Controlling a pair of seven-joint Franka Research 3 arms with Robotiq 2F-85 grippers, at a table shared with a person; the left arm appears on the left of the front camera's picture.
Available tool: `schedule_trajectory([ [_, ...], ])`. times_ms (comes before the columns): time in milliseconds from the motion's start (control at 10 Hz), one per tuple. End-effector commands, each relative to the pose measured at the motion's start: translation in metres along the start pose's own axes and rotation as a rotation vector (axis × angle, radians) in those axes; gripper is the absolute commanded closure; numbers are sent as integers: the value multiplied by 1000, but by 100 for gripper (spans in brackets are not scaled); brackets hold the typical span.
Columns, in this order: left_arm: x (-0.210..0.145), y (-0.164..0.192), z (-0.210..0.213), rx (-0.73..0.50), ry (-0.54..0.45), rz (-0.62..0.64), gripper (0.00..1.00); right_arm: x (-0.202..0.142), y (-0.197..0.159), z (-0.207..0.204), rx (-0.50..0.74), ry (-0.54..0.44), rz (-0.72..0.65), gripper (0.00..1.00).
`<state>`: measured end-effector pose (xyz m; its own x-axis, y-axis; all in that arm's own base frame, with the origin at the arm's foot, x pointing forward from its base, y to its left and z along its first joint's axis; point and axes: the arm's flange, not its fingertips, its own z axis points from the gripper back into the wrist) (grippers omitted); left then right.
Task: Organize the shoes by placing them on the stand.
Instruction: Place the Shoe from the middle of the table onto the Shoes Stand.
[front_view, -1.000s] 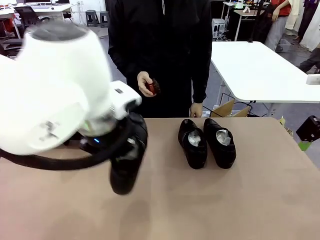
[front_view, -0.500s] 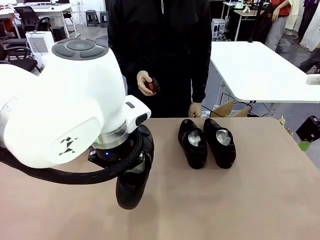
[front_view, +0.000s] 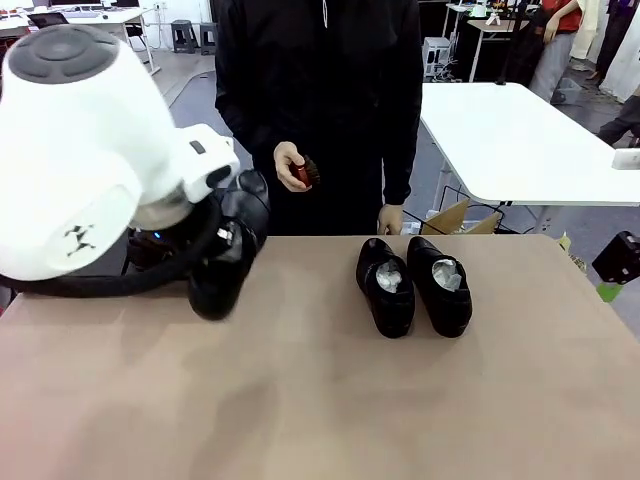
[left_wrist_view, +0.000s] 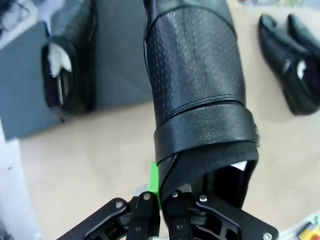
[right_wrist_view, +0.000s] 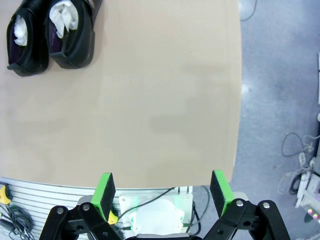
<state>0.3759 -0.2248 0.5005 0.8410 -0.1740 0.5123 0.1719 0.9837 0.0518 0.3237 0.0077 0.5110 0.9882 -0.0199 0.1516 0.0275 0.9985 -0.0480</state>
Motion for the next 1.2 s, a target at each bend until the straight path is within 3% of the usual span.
schedule_trajectory([
  [0, 21, 13, -29, -51, -46, -39, 100, -1, 0, 0, -5, -3, -6, 0],
  [400, 55, 52, -52, -61, -81, 95, 100, -1, 0, 0, -5, -3, -6, 0],
  [500, 44, 36, -36, -71, -66, 130, 100, -1, 0, 0, -5, -3, -6, 0],
  [600, 45, 54, -58, -43, -41, 61, 100, -1, 0, 0, -5, -3, -6, 0],
  [800, 47, 50, -54, -54, -43, 83, 100, -1, 0, 0, -5, -3, -6, 0],
  [1100, 76, 57, -91, -4, -151, 106, 100, -1, 0, 0, -5, -3, -6, 0],
])
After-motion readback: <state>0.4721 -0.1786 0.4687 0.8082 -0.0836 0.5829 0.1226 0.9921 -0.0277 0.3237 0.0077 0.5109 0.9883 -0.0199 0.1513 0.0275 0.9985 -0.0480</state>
